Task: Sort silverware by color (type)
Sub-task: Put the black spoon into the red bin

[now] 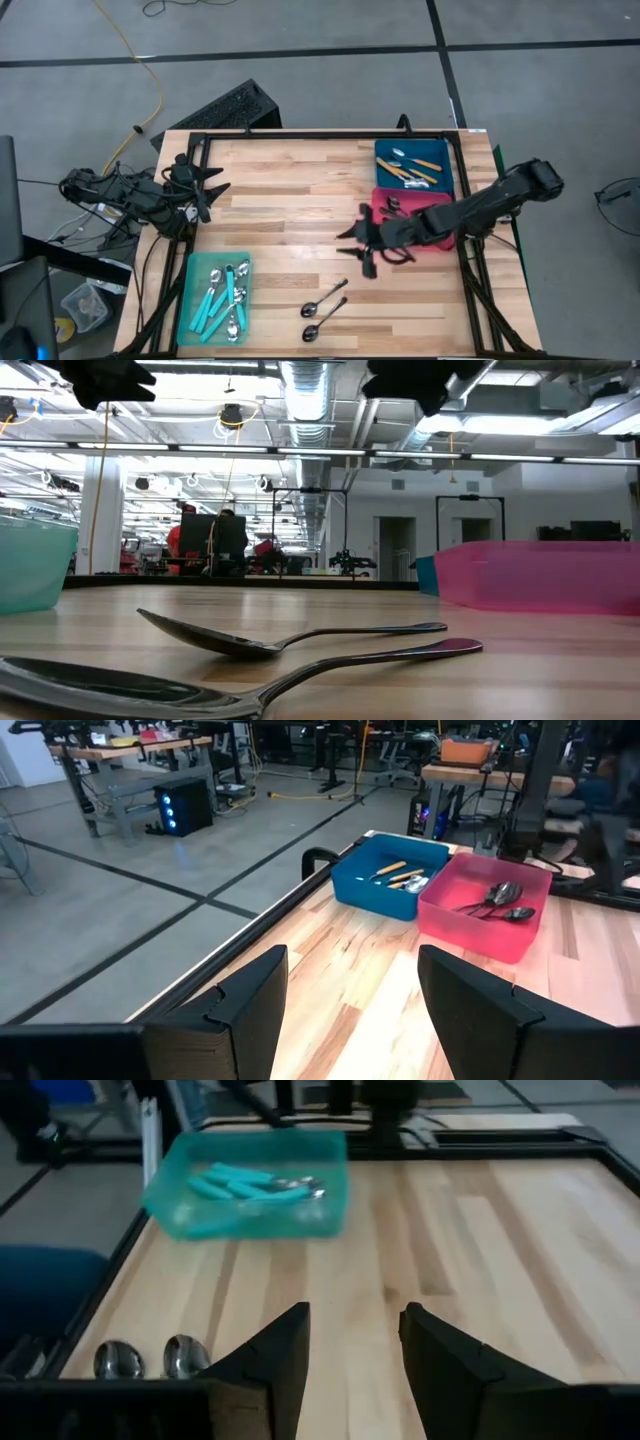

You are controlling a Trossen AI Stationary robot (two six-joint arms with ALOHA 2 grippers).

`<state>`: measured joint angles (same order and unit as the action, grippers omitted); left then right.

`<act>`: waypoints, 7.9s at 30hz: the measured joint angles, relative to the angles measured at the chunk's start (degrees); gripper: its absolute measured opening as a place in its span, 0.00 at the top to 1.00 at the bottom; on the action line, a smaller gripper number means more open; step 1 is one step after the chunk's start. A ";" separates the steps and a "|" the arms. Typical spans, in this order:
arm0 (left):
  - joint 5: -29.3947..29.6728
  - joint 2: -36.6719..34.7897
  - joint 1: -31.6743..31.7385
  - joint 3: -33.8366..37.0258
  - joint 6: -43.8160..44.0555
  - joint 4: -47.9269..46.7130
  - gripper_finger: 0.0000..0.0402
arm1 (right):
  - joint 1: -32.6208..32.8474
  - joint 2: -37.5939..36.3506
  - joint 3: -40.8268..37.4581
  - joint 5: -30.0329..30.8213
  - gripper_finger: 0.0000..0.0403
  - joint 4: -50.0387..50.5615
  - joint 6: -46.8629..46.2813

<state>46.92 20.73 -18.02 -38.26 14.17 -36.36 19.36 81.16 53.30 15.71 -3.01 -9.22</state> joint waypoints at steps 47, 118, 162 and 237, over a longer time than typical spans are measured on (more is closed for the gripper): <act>-0.07 0.00 0.01 -0.04 -1.90 -3.01 0.47 | 5.69 39.70 21.66 -9.88 0.56 12.31 5.76; -0.05 0.00 0.00 0.00 -1.92 -3.26 0.47 | 5.22 12.55 16.39 26.17 0.95 87.78 -37.81; -0.04 0.00 0.00 0.00 -1.92 -3.26 0.47 | -7.04 -16.36 -25.18 6.51 0.95 46.68 -27.71; -0.07 -0.02 0.00 0.00 -1.92 -3.26 0.47 | -3.51 6.42 3.40 -7.91 0.48 -9.35 12.12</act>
<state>46.85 20.71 -18.02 -38.26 12.25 -39.62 15.85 87.58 56.69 7.81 -12.36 2.90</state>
